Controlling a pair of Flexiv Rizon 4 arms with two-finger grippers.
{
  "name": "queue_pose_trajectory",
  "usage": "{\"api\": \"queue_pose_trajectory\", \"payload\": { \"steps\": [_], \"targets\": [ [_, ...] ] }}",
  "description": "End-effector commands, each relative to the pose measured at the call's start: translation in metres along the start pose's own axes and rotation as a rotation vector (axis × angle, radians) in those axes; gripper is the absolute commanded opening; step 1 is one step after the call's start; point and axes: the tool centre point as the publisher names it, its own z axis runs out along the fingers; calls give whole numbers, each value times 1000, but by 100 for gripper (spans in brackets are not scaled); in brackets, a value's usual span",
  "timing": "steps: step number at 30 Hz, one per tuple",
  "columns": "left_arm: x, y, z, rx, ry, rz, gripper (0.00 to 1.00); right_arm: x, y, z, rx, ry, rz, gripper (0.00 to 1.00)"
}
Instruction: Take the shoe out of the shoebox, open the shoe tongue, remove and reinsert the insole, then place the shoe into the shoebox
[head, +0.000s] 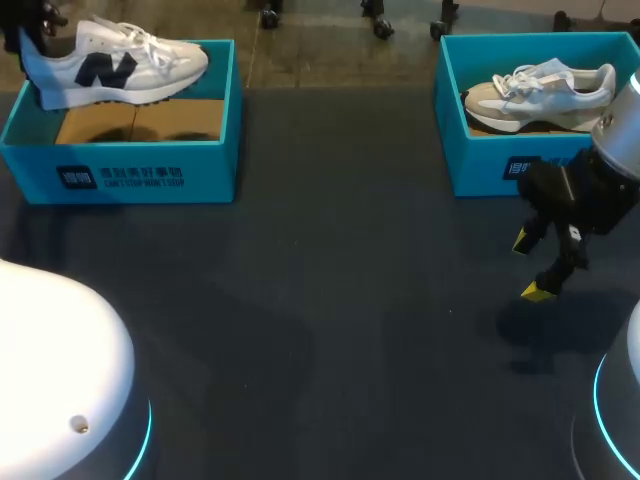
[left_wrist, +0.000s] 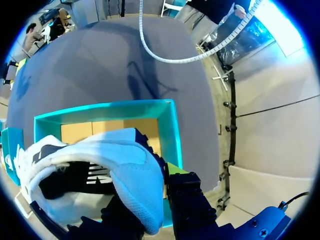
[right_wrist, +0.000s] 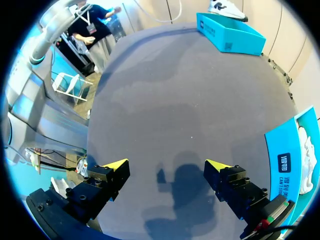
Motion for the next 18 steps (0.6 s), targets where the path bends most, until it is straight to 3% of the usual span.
{"api": "queue_pose_trajectory", "payload": {
  "steps": [1,18],
  "targets": [
    [-8,9,26,8,18,-20,0,0,0,0,1,-1,0,100],
    [-18,5,52,-13,21,0,0,0,0,0,1,-1,0,100]
  ]
}}
